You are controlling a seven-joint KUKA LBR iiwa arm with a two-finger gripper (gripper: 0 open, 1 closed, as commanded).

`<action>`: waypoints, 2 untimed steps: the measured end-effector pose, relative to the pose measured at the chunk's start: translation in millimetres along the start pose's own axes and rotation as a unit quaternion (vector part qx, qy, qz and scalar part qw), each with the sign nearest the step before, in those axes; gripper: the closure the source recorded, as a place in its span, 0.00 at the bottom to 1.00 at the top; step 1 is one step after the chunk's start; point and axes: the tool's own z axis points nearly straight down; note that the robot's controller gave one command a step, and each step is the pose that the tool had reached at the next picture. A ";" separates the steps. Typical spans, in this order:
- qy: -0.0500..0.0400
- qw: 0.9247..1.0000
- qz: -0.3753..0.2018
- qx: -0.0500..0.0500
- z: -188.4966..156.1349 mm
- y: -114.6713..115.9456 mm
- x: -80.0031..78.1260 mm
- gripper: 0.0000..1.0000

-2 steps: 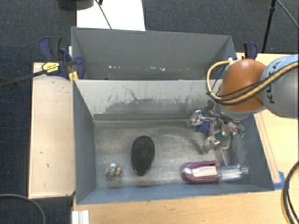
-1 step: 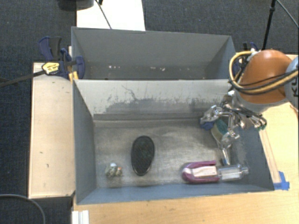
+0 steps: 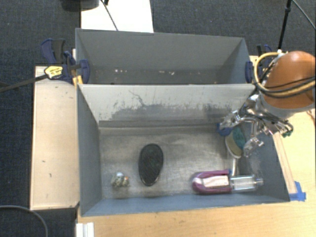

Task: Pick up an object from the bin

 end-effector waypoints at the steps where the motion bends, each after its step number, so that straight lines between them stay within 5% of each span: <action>1: 0.003 0.996 0.091 0.004 36.4 -7.9 -8.6 0.00; 2: 0.002 0.996 0.092 0.004 36.3 -8.1 -8.5 1.00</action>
Offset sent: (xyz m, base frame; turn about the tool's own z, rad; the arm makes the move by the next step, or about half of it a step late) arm 0.0073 0.0002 -0.0446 0.1884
